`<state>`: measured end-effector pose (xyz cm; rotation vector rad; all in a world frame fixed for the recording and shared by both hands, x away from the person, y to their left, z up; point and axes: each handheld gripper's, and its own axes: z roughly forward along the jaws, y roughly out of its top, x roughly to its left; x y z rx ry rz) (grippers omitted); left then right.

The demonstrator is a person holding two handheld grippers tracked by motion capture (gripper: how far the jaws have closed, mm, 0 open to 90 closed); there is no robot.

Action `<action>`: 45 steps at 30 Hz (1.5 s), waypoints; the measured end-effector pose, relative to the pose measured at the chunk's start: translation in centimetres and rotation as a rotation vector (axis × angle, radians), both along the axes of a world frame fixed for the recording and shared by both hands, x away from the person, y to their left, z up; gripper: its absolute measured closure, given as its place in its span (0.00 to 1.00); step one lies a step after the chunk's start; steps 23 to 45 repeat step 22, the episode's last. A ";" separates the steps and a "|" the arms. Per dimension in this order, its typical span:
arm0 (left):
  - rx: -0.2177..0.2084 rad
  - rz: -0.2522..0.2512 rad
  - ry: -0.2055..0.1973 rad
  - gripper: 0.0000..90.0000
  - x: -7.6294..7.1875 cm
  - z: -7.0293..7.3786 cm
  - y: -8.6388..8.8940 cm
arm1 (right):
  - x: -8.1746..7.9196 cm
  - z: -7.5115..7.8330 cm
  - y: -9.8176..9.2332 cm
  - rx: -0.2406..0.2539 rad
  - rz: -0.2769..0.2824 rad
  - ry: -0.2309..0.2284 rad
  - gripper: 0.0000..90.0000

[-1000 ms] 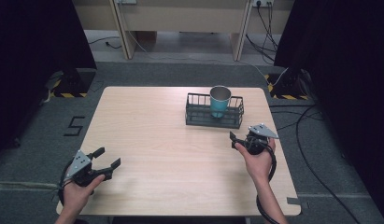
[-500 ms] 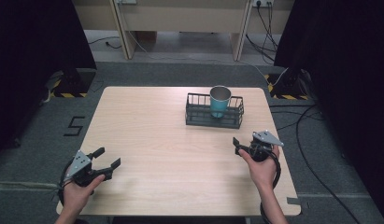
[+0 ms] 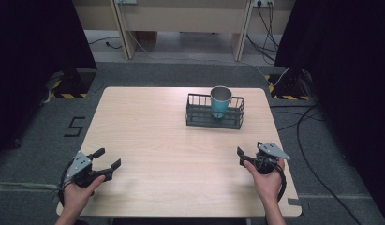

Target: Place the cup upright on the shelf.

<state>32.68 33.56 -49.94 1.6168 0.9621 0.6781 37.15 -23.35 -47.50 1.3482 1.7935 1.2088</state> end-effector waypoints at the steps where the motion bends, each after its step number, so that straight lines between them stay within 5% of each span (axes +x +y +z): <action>1: -0.001 0.000 0.001 0.18 0.0 0.0 0.0 | -0.2 -0.1 -0.1 0.000 -0.001 -0.001 0.17; 14: -0.001 0.002 0.001 0.18 0.0 0.0 0.0 | -1.4 -1.9 -0.5 -0.012 -0.007 -0.011 0.17; 21: 0.002 0.006 0.000 0.18 0.0 0.0 0.0 | -1.5 -1.6 0.0 -0.002 0.019 -0.043 0.17; 45: 0.003 0.007 0.000 0.18 0.0 0.0 0.0 | -1.5 -1.5 0.1 0.003 0.025 -0.043 0.17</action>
